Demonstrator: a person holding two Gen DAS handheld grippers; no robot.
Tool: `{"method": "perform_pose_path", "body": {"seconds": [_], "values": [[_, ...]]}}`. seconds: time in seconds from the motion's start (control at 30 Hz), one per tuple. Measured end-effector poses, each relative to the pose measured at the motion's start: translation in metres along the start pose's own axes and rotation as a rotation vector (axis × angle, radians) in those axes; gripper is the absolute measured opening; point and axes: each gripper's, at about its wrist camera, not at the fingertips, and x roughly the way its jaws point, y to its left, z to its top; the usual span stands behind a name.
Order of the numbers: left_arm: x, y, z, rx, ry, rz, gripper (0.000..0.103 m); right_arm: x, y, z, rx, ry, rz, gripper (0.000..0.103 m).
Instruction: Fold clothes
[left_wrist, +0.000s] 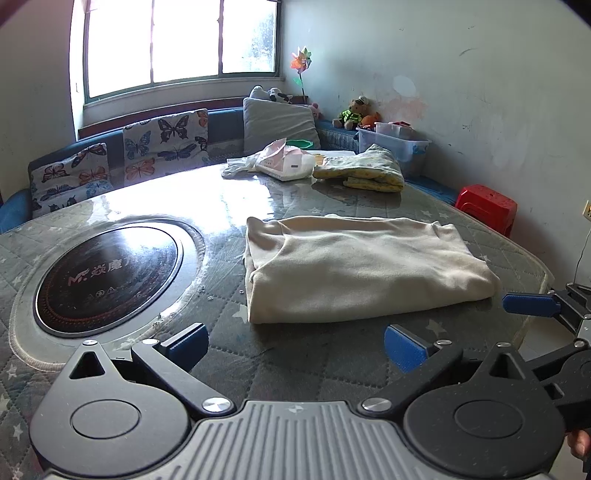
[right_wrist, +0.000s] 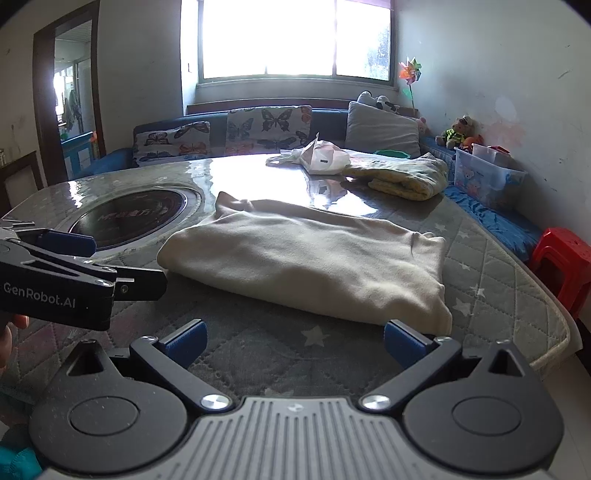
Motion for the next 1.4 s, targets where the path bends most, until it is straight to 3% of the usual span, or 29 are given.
{"method": "perform_pose_path", "body": {"seconds": [0.9,1.4], "values": [[-0.025,0.022,-0.020,-0.034,-0.020,0.058,0.103,-0.006,0.040,-0.002,-0.054,0.012,0.074,0.103],[-0.025,0.033,-0.022,-0.050,-0.024,0.037,0.103,-0.011,0.059,0.004,-0.069,0.004,0.039,0.103]]}}
